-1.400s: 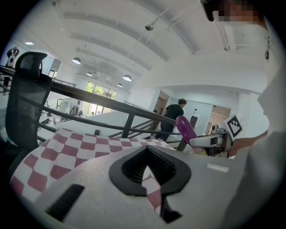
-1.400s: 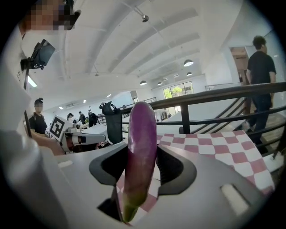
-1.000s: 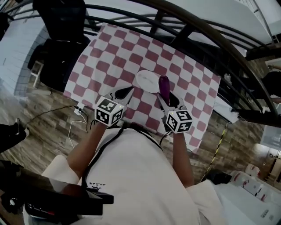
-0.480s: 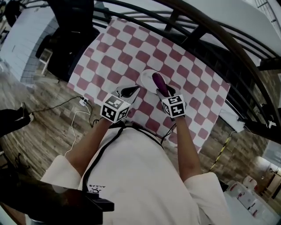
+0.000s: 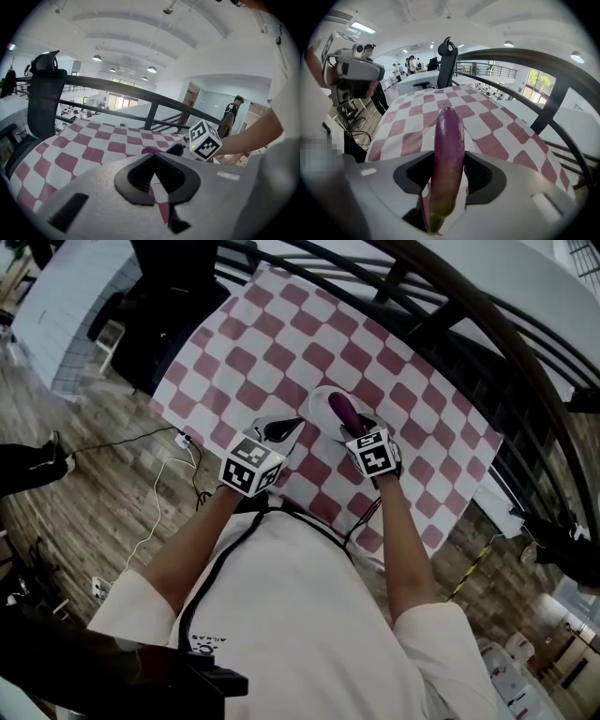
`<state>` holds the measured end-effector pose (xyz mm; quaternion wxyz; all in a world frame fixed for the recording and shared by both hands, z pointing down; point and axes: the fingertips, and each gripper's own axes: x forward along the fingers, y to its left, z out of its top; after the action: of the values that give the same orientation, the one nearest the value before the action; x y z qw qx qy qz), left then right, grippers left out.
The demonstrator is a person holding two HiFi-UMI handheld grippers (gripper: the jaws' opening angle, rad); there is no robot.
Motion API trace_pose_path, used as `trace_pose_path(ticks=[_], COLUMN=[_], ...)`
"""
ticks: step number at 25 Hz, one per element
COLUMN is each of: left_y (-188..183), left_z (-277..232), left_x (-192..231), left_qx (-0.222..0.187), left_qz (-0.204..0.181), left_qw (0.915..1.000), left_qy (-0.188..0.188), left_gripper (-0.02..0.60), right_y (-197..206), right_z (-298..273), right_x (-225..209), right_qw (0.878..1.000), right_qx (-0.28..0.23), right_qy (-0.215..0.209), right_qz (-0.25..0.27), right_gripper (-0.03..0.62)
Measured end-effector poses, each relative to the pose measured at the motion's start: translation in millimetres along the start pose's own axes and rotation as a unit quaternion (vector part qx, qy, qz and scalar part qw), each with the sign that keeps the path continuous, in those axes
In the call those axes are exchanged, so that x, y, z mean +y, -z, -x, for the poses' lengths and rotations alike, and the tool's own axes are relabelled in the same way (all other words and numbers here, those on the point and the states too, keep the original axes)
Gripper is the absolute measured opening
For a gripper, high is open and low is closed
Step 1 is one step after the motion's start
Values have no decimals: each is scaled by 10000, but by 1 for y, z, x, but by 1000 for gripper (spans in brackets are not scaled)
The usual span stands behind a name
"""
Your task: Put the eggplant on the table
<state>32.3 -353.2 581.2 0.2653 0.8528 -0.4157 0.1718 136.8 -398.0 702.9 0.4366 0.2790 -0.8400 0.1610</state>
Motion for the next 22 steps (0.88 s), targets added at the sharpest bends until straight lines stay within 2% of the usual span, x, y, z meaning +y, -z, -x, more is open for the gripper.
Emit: trace_pose_path(ticks=[8, 22], left_y=[8, 15], left_z=[2, -3], left_x=[7, 11], left_qx=[50, 142], left_qz=[115, 166], left_qw=[9998, 9996], left_qy=[-181, -193], left_gripper=[5, 5], right_y=[1, 5], right_z=[-26, -44], right_x=[1, -1], right_qw=[9975, 9958], right_qx=[461, 650], right_qy=[-58, -2], right_qz=[525, 644], right_gripper=[203, 204])
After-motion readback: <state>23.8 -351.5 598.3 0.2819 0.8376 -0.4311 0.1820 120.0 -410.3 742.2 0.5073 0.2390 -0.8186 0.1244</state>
